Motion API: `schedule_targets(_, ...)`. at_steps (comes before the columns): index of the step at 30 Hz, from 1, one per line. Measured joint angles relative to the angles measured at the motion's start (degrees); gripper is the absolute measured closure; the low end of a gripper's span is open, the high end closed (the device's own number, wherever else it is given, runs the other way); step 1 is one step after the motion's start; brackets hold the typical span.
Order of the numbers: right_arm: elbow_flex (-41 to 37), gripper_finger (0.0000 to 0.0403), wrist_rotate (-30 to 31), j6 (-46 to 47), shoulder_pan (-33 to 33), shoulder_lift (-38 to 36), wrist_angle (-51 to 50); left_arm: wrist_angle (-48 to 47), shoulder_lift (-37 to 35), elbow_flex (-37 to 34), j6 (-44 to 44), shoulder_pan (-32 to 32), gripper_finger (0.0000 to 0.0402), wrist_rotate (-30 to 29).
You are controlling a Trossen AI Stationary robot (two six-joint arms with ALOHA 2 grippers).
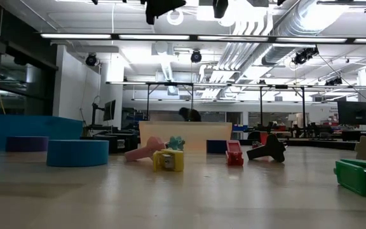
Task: Pick and place Stapler, Stapler remover, tape
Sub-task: Put the yellow tape into the blue bin
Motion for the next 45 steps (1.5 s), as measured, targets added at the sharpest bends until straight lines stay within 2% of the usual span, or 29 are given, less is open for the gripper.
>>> schedule_targets(6, 0.0, 0.0373, 0.1, 0.1, 0.0, 0.0, -0.1, 1.9, 1.0, 0.0, -0.4, 0.0, 0.0108, -0.4)
schedule_targets(10, 0.0, 0.0373, 0.1, 0.1, 0.0, 0.0, -0.1, 2.1, 1.2, 0.0, -0.5, 0.0, 0.0132, 0.4)
schedule_targets(22, 0.0, 0.0373, 0.2, 0.0, 0.0, 0.0, -0.3, 2.1, 1.2, 0.0, -0.7, -0.3, 0.0293, 1.9)
schedule_targets(29, -0.1, 0.0373, 0.1, 0.1, 0.0, 0.0, -0.6, 3.6, 2.2, 0.0, 0.4, -2.9, 0.0382, -0.4)
schedule_targets(38, -0.1, 0.0371, 0.6, 0.7, 0.0, 0.0, -1.8, 2.5, 2.3, 0.0, 0.9, -3.3, 0.038, -3.4)
schedule_targets(40, -0.1, 0.035, 0.5, 0.8, 0.0, 0.0, -2.0, 2.3, 2.4, 0.0, 0.9, -3.3, 0.0381, -3.4)
schedule_targets(45, 0.0, 0.026, 0.5, 0.8, 0.0, 0.2, -3.0, 0.5, 2.6, 0.0, 0.9, -3.4, 0.0381, -3.6)
